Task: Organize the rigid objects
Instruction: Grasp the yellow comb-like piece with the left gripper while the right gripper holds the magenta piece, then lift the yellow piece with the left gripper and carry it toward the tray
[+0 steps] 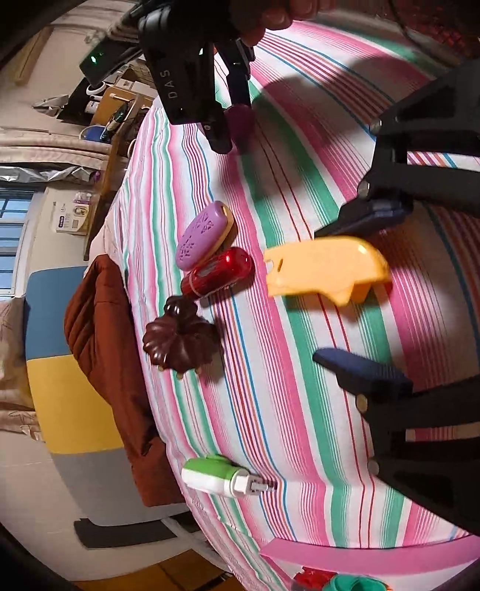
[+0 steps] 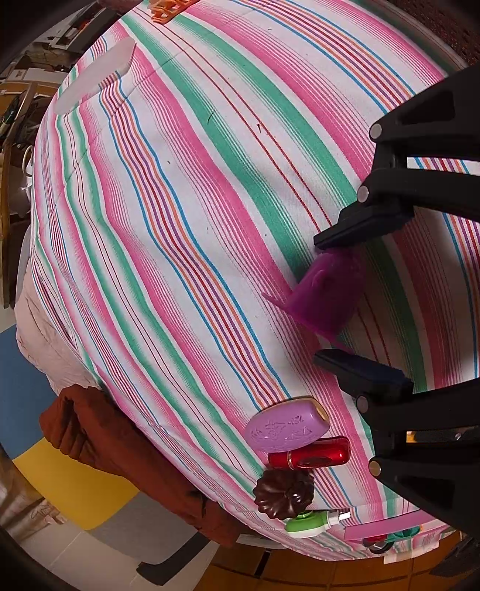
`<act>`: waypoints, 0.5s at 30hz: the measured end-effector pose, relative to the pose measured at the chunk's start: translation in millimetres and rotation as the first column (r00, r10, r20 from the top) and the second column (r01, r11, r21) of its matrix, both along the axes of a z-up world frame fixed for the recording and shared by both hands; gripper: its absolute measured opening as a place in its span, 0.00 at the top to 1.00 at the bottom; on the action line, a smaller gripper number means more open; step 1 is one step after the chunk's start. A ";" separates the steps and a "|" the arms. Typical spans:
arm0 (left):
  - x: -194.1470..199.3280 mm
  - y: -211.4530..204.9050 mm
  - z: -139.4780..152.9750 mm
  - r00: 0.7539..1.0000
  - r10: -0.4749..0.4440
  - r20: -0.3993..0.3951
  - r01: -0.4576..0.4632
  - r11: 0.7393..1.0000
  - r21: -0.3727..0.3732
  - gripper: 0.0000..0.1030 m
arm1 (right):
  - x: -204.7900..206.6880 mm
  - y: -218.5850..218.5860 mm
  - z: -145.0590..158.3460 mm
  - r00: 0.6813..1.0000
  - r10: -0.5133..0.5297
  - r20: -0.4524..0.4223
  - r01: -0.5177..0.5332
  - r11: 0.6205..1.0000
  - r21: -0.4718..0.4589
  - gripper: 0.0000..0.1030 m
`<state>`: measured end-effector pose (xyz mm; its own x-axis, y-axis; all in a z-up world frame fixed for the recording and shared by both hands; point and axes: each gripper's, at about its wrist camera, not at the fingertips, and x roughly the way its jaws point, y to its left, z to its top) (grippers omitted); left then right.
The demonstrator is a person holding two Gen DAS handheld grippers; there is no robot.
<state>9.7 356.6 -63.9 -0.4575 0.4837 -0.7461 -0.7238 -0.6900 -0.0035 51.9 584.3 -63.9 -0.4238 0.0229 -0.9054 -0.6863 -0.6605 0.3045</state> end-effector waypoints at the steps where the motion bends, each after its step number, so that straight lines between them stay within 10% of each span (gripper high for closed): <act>1: 1.2 -2.8 0.3 1.000 0.000 -0.004 0.000 1.000 0.004 0.53 | -0.2 -1.3 0.9 1.000 0.012 -0.007 -0.012 1.000 -0.004 0.45; 15: 5.2 -34.3 -1.6 1.000 -0.002 0.023 0.000 0.997 0.082 0.59 | -21.6 -47.3 12.2 0.960 0.275 -0.055 -0.274 0.961 0.034 0.45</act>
